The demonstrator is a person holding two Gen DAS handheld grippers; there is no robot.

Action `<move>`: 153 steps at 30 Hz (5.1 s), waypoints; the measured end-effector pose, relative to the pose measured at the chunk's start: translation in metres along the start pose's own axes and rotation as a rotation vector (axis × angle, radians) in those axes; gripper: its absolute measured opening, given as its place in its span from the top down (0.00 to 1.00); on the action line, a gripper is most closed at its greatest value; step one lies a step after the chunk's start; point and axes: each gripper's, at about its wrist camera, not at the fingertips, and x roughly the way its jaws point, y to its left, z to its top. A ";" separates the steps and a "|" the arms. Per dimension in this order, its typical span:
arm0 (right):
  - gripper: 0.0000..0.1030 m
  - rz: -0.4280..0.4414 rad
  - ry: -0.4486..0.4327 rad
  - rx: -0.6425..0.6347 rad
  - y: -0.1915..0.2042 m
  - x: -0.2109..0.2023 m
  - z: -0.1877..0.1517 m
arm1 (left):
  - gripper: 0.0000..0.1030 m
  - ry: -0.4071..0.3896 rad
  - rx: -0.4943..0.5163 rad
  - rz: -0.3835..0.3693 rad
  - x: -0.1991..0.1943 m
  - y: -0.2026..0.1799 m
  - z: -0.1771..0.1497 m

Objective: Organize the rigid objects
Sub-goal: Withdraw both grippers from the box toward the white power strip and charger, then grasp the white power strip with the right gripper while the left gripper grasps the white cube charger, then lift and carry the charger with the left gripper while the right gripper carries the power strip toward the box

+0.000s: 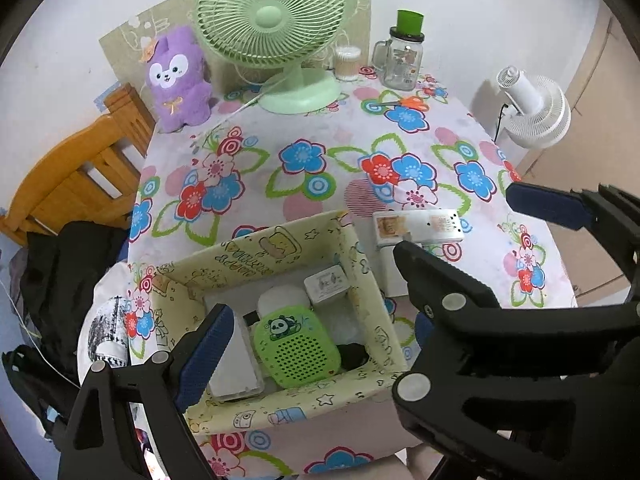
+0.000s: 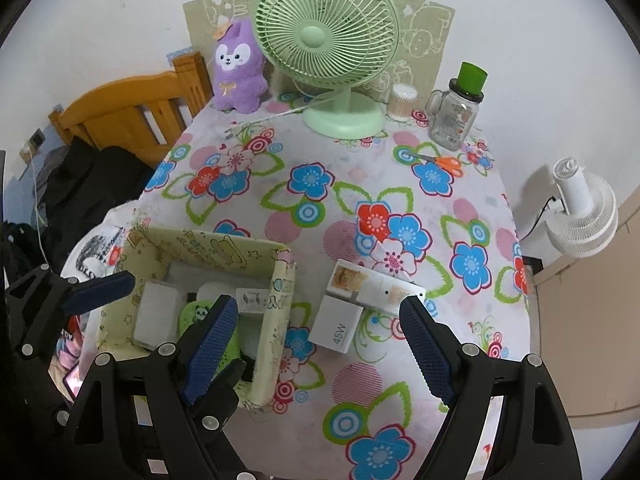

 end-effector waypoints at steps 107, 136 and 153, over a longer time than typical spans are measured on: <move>0.46 0.417 0.257 -0.703 -0.103 0.193 -0.011 | 0.47 0.170 -0.258 0.039 0.165 -0.102 0.015; 0.46 0.298 0.317 -0.670 -0.137 0.166 -0.043 | 0.46 0.191 -0.278 0.041 0.174 -0.096 0.027; 0.55 0.327 0.263 -0.640 -0.104 0.180 -0.022 | 0.53 0.189 -0.304 0.059 0.164 -0.079 0.015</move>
